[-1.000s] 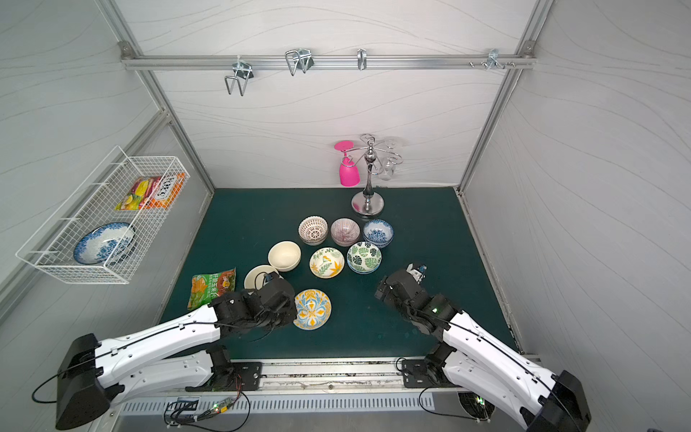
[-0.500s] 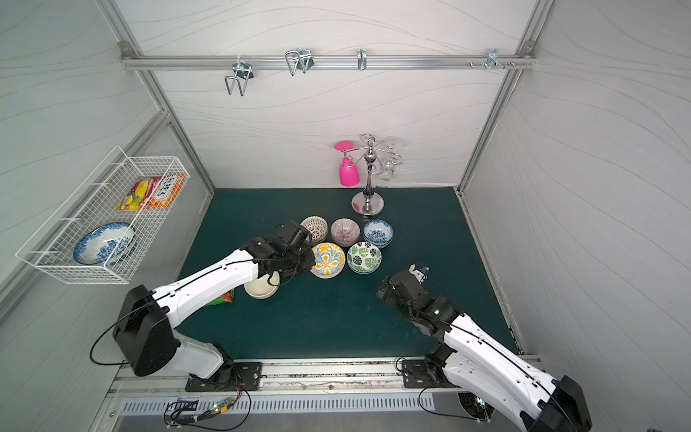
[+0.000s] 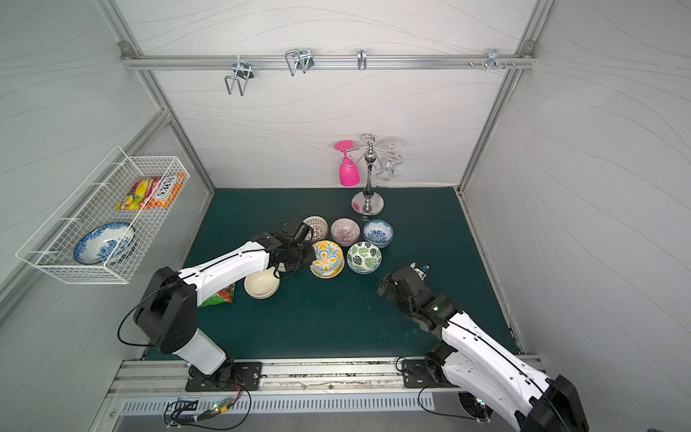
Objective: Stack the bowls
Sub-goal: Place the bowl on the bowl.
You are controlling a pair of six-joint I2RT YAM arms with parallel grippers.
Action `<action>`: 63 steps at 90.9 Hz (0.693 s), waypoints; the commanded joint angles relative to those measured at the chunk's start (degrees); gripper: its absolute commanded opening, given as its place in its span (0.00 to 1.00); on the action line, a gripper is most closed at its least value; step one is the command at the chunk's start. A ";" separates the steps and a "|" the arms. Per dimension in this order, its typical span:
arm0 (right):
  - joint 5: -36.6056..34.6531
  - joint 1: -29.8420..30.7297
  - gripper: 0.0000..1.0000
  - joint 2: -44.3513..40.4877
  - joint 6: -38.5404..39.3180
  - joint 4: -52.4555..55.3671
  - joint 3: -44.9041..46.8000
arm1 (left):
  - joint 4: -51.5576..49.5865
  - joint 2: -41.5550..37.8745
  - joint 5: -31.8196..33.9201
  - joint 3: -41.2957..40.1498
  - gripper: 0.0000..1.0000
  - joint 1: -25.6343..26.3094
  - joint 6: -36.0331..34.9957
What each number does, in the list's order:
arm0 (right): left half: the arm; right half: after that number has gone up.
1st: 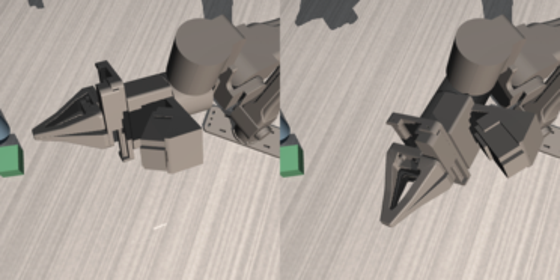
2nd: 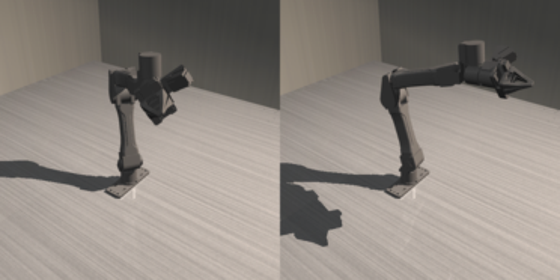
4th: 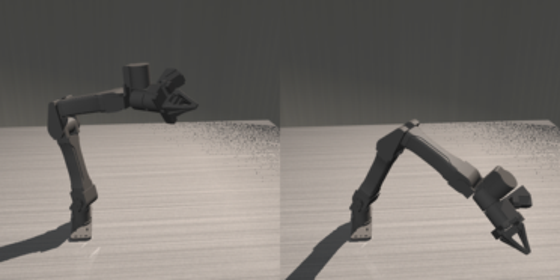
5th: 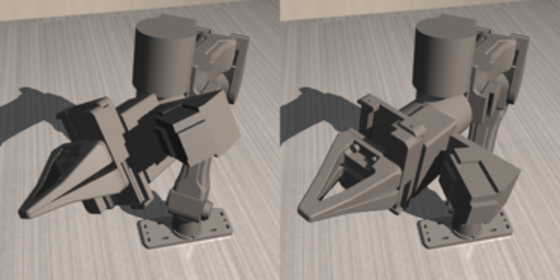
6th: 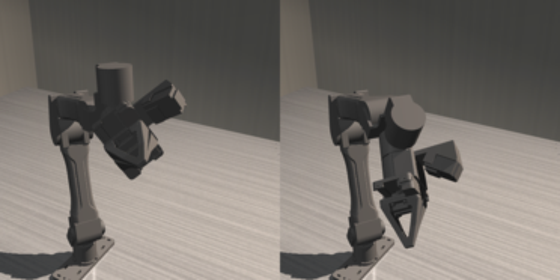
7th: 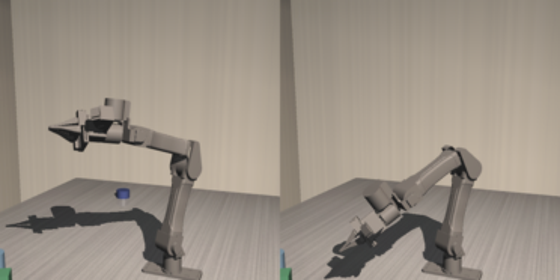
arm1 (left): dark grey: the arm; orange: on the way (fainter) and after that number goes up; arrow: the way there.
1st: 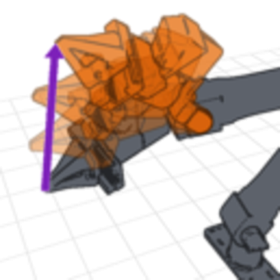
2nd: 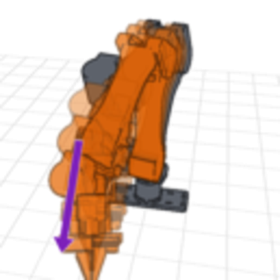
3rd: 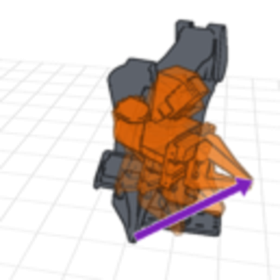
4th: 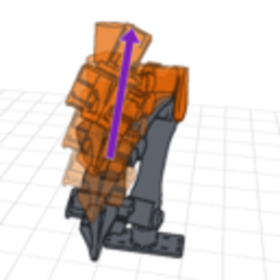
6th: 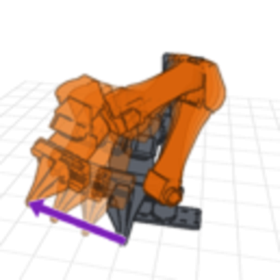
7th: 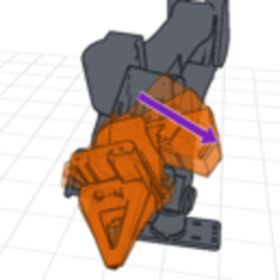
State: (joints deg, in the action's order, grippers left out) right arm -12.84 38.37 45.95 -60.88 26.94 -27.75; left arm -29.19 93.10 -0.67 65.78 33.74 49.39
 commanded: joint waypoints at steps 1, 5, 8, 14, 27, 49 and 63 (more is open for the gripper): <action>1.43 -0.70 0.99 0.25 1.19 -1.12 0.41 | 5.90 1.41 0.20 2.11 0.00 -0.28 -1.09; 1.54 -0.80 0.99 0.23 1.20 -1.26 0.46 | 6.10 2.27 -0.05 2.28 0.00 -0.33 -0.99; 1.58 -0.83 0.99 0.18 1.20 -1.22 0.54 | 6.16 2.78 -0.04 2.42 0.00 -0.34 -0.86; 1.88 -1.12 0.99 0.18 1.20 -1.42 0.69 | 6.07 3.73 0.36 2.38 0.00 -0.25 -0.74; 2.67 -1.80 0.99 0.23 1.47 -1.93 1.02 | 6.65 4.11 1.29 1.12 0.00 -0.33 -0.33; 4.02 -2.72 0.99 1.04 1.86 -2.76 1.20 | 7.53 5.72 1.74 1.41 0.00 -0.26 -0.62; 4.84 -3.38 0.99 1.03 2.32 -2.99 1.38 | 8.12 6.55 2.10 0.88 0.00 -0.27 0.14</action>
State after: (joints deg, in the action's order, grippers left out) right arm -8.88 35.59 46.92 -59.83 24.84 -26.92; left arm -24.91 98.56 0.51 65.69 33.67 49.50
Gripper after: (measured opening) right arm 0.992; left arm 0.094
